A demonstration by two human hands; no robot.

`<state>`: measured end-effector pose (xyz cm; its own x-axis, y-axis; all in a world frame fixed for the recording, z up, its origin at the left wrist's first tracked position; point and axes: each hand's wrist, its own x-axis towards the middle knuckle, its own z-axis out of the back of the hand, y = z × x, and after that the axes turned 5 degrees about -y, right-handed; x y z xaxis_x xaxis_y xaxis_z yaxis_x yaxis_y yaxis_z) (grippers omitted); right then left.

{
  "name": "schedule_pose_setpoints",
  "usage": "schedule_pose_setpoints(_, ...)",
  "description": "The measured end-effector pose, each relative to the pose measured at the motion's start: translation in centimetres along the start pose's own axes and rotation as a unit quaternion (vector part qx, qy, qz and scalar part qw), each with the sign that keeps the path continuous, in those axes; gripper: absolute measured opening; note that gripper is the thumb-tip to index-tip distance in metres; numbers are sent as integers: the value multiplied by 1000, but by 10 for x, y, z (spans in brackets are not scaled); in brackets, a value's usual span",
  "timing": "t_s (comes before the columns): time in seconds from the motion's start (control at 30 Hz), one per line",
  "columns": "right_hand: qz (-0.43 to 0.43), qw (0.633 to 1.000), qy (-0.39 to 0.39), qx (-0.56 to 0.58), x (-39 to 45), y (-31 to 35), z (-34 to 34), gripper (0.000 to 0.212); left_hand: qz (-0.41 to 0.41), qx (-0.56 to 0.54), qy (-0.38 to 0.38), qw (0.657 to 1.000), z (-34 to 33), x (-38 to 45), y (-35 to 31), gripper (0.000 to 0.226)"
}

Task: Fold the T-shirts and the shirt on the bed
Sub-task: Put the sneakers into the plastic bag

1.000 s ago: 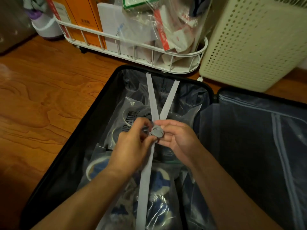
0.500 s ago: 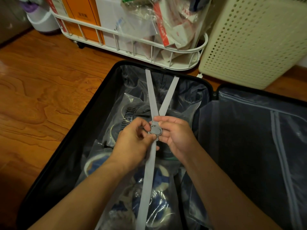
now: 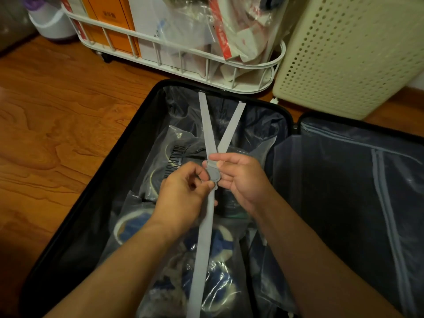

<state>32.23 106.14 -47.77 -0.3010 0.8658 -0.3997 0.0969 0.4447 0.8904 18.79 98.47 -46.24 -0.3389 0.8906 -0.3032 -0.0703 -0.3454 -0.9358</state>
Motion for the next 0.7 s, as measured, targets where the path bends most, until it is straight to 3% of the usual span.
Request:
schedule_pose_setpoints(0.1, 43, 992, -38, -116, 9, -3, -6, 25, 29, 9, 29, 999, 3, 0, -2, 9)
schedule_pose_setpoints(0.17, 103, 959, -103, -243, 17, -12, -7, 29, -5, 168, 14, 986, 8, -2, 11, 20)
schedule_pose_setpoints(0.27, 161, 847, -175, -476, 5, -28, 0, 46, -66, 458, 24, 886, 15, -37, 38, 66)
schedule_pose_setpoints(0.33, 184, 781, -167, -573, -17, -44, 5, 48, -128, 518, 34, 845, 21, -79, 56, 67)
schedule_pose_setpoints(0.43, 179, 709, -66, -679, -42, -73, 9, 44, -93, 549, 107, 824, 30, -123, 90, 81)
schedule_pose_setpoints(0.5, 137, 704, -31, -697, -63, -75, 10, 40, -31, 552, 120, 825, 37, -143, 88, 89)
schedule_pose_setpoints(0.57, 102, 709, -26, -697, -99, -54, 16, 42, 50, 544, 142, 825, 49, -163, 71, 74)
schedule_pose_setpoints(0.63, 63, 710, -28, -701, -144, -14, 32, 43, 0, 541, 125, 832, 61, -186, 52, 64)
schedule_pose_setpoints(0.7, 17, 676, -3, -737, -193, 34, 60, 42, -22, 565, 142, 812, 62, -203, 22, 68)
